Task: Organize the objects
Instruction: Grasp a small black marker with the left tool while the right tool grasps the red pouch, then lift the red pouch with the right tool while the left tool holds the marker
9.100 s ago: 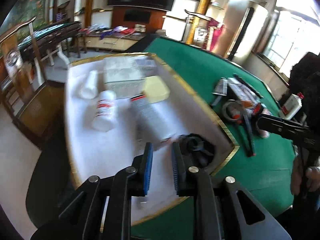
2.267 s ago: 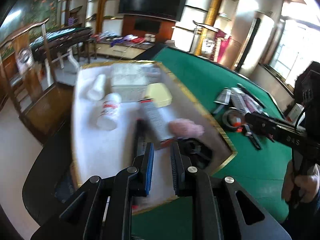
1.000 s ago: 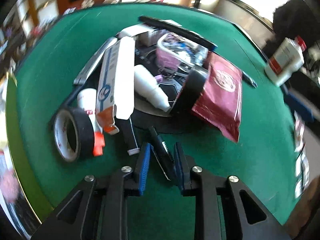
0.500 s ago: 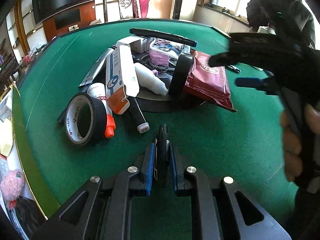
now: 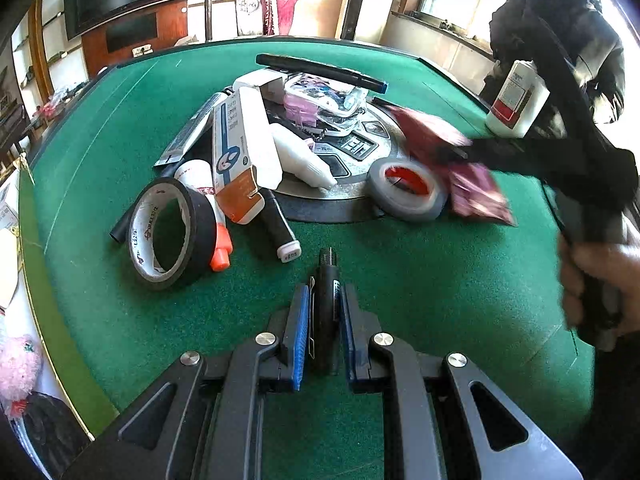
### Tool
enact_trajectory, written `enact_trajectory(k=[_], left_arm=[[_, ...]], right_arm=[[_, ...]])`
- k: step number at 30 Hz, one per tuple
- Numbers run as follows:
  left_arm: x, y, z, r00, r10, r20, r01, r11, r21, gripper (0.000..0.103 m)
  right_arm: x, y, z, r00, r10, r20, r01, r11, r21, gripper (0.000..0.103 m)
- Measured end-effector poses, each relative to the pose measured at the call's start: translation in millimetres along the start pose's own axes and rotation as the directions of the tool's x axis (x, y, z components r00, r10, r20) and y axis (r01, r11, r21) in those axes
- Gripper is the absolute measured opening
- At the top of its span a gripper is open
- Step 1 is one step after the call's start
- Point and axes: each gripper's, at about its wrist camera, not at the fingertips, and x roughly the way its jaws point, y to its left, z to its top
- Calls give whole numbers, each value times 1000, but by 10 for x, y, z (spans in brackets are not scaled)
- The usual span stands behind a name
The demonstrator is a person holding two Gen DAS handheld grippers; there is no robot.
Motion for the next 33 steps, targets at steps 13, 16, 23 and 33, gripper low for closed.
enact_trajectory(k=[13, 16, 23, 33], left_arm=[[30, -194, -60, 991, 123, 47, -127, 988, 88, 13], [13, -215, -77, 990, 133, 55, -137, 986, 94, 13], [13, -227, -83, 988, 140, 65, -146, 985, 94, 13], [15, -243, -98, 984, 154, 86, -161, 983, 89, 17]], right_arm=[[-66, 54, -304, 989, -115, 94, 129, 979, -155, 61], [-59, -40, -301, 991, -97, 90, 107, 988, -112, 62], [-54, -1, -283, 991, -109, 77, 115, 990, -82, 68], [11, 80, -258, 994, -96, 56, 102, 988, -114, 83]])
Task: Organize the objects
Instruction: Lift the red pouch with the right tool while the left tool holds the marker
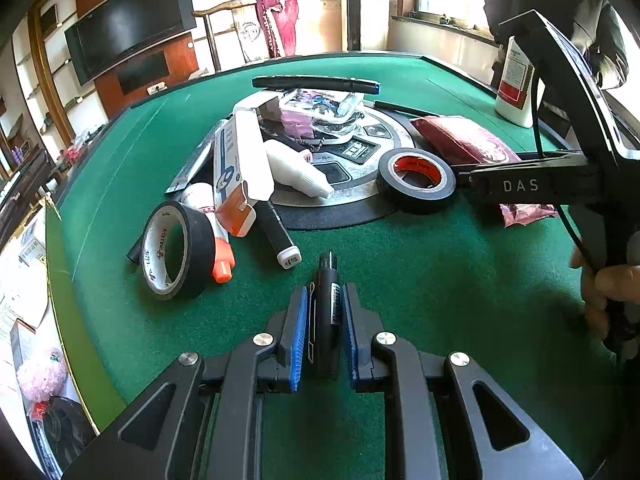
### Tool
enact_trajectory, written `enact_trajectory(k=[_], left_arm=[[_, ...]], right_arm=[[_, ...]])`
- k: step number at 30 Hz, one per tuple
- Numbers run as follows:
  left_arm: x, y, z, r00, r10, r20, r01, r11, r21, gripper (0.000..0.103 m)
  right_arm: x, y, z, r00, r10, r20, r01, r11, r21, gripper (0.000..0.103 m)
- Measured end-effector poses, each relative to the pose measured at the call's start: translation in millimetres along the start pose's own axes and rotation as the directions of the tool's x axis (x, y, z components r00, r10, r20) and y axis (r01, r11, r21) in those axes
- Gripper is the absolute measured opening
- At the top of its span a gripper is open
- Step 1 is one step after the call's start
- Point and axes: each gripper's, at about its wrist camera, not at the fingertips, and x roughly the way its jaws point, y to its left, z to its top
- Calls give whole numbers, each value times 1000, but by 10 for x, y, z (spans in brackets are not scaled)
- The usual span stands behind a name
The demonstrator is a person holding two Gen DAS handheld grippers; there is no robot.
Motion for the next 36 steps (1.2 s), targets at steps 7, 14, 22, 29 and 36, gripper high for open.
enact_trajectory(k=[7, 14, 22, 29, 36], left_arm=[[10, 64, 15, 1000, 0, -14, 0, 1000, -29, 20], [7, 84, 14, 1000, -20, -11, 19, 999, -31, 12], [-5, 131, 26, 999, -37, -9, 36, 997, -61, 12], [-84, 157, 41, 997, -77, 16, 79, 993, -84, 12], [-165, 189, 61, 995, -90, 47, 94, 991, -95, 12]], right_arm=[[-107, -176, 8, 994, 110, 29, -112, 988, 104, 50], [-288, -224, 37, 979, 184, 88, -196, 969, 148, 48], [-372, -185, 113, 971, 207, 122, -225, 963, 151, 48], [-462, -175, 114, 964, 220, 149, -243, 957, 161, 48], [-583, -60, 123, 947, 261, 186, -287, 949, 130, 48]])
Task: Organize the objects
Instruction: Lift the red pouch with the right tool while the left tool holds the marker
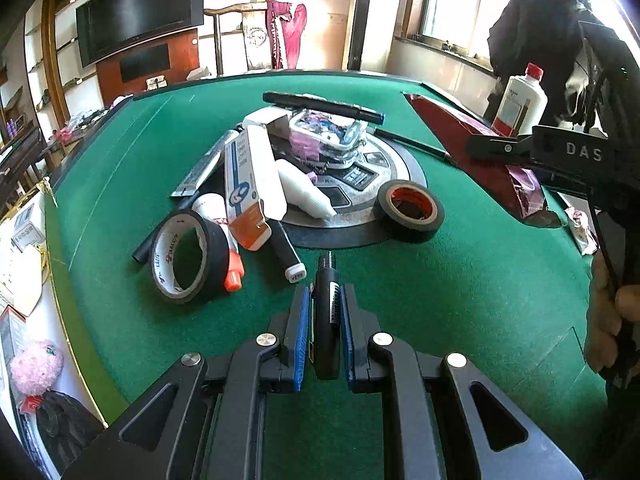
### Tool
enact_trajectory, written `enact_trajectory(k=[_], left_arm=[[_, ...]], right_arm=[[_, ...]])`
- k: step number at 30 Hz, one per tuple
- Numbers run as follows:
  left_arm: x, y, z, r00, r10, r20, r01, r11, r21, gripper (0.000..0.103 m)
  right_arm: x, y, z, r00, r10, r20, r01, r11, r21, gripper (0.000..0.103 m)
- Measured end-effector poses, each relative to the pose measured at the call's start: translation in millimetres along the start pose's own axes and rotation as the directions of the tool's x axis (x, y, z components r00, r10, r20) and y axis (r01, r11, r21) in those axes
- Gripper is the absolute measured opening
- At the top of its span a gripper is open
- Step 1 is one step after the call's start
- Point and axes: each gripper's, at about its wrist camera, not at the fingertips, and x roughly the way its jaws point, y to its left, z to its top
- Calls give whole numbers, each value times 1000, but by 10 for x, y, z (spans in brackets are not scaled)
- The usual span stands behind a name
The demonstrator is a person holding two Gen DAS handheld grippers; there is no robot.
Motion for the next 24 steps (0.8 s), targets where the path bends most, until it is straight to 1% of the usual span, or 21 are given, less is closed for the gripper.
enact_trajectory(k=[5, 12, 20, 24], left_arm=[[-52, 13, 21, 1000, -11, 17, 11, 1000, -10, 12], [-60, 64, 49, 1000, -17, 23, 18, 999, -33, 12], [-114, 123, 66, 999, -14, 38, 16, 998, -56, 12], [-180, 174, 86, 998, -17, 60, 22, 997, -75, 12]], right_arm=[[-48, 111, -10, 999, 39, 19, -39, 999, -28, 48], [-14, 331, -88, 994, 107, -3, -107, 992, -65, 48], [26, 534, -210, 989, 140, -35, -143, 985, -100, 48], [36, 619, -268, 987, 151, -49, -156, 980, -122, 48]])
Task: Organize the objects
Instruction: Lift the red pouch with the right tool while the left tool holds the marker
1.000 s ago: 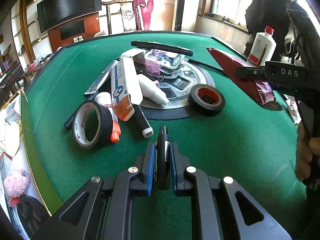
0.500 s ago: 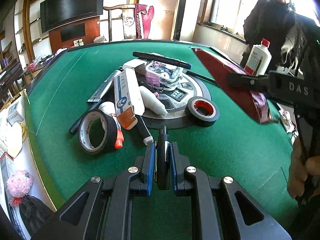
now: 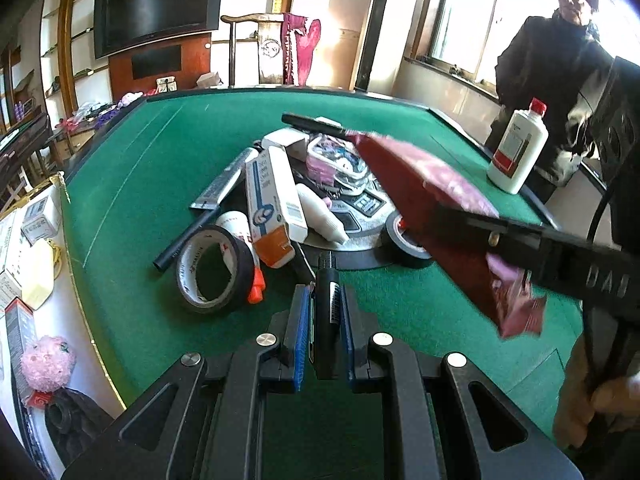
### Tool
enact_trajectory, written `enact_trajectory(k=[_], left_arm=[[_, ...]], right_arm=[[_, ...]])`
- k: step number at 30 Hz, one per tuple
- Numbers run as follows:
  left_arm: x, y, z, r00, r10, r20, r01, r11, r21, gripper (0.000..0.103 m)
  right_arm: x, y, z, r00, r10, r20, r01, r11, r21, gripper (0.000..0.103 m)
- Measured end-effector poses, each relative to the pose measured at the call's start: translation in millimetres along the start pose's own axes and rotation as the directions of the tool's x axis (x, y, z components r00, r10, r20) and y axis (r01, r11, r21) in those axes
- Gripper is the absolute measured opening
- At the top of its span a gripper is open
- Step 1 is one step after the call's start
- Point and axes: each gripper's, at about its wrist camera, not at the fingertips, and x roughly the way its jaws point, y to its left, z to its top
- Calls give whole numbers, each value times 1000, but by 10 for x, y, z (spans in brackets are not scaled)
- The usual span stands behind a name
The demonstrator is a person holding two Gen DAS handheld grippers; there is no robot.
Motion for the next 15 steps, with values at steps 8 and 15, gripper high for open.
enact_trajectory(k=[8, 15], left_arm=[[-64, 91, 26, 1000, 12, 24, -12, 999, -32, 12], [-43, 99, 39, 999, 27, 23, -27, 999, -34, 12]], right_arm=[[-9, 159, -59, 1000, 8, 8, -8, 999, -33, 48], [-12, 201, -84, 1000, 17, 9, -17, 999, -46, 48]])
